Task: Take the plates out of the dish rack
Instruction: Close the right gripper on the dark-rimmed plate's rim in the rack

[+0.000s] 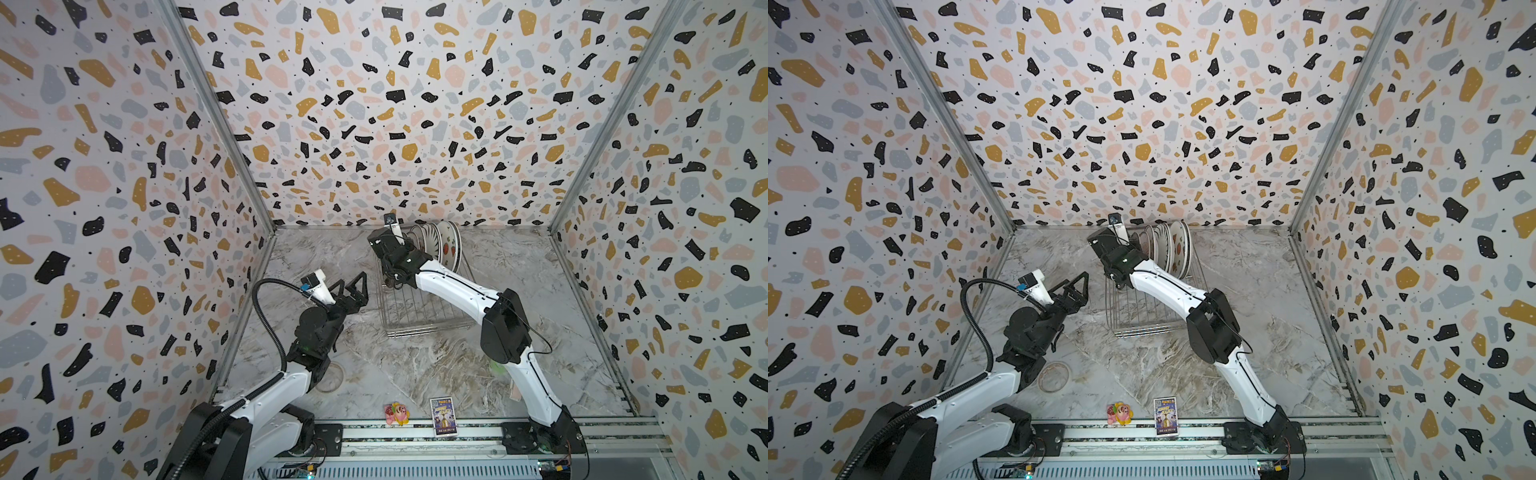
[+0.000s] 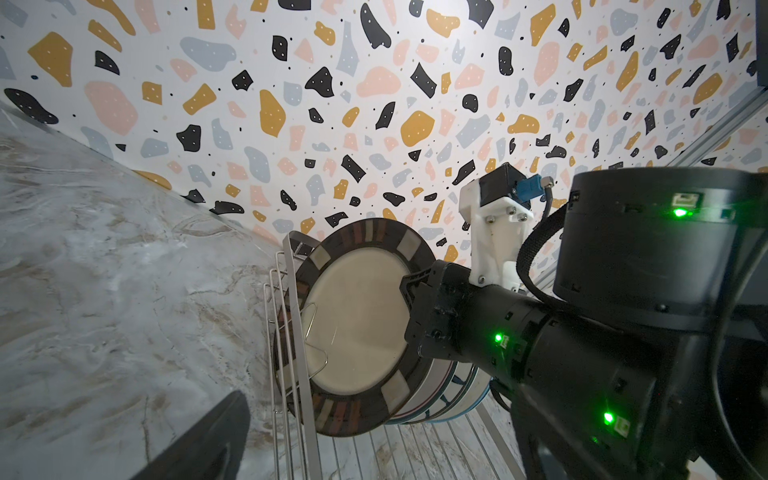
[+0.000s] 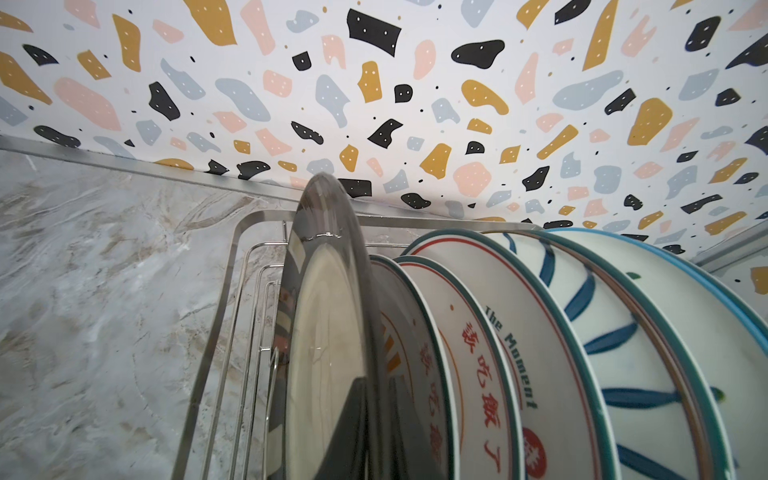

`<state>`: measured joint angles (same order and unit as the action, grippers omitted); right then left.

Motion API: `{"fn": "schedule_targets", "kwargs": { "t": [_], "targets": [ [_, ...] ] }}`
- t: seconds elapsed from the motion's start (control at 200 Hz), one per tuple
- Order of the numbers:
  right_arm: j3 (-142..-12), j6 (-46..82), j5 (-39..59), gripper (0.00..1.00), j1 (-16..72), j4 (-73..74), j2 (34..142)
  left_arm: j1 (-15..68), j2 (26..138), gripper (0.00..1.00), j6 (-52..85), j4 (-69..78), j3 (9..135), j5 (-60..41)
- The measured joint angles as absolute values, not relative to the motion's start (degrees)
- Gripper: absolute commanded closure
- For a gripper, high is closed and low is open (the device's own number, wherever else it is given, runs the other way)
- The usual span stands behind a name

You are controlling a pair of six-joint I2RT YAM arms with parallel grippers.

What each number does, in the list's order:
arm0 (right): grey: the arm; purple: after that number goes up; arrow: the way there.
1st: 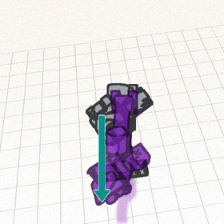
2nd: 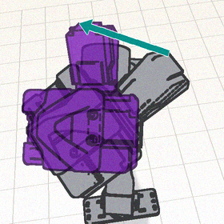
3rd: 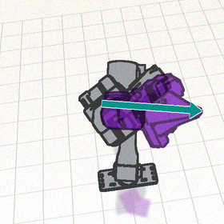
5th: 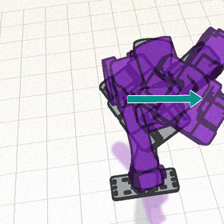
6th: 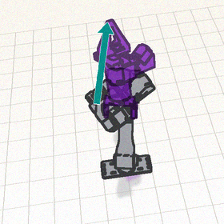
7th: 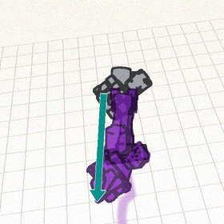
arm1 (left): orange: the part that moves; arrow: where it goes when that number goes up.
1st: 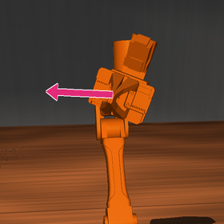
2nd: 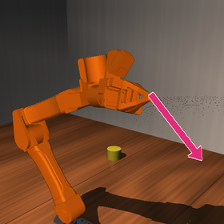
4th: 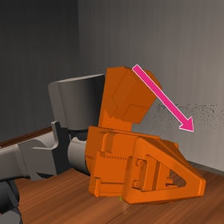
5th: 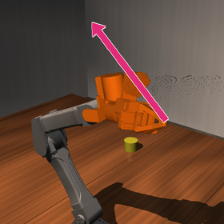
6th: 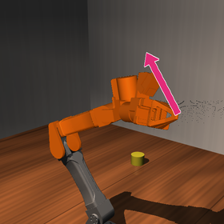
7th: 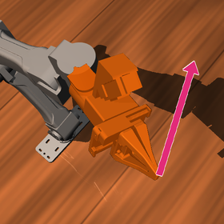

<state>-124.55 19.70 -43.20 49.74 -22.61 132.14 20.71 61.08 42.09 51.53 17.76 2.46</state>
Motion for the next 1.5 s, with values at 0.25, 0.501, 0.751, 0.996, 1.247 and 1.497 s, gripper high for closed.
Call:
{"fn": "schedule_targets", "kwargs": {
  "t": [0.25,0.501,0.751,0.996,1.247,1.497],
  "targets": [
    [-127.7,18.3,-44.8,1.0,50.0,-24.6,133.7,20.8,61.8,0.0,42.5,51.7,17.8,3.0],
    [-129.1,15.4,-45.3,1.0,50.7,-25.1,134.2,20.8,61.8,0.0,42.9,51.9,17.4,3.8],
    [-129.1,11.3,-47.0,1.0,51.9,-24.2,134.2,20.8,60.5,0.01,42.9,51.9,17.3,4.0],
    [-129.1,7.5,-48.6,1.0,53.1,-23.2,134.2,20.8,60.1,0.0,43.1,51.6,17.1,4.2],
    [-128.7,3.4,-51.7,1.0,54.7,-22.3,133.0,20.8,60.1,0.0,43.3,51.5,16.5,4.2],
    [-123.8,2.0,-51.6,1.0,54.9,-20.3,126.0,20.8,60.1,0.0,43.7,51.5,16.5,4.0]
  ]
}}
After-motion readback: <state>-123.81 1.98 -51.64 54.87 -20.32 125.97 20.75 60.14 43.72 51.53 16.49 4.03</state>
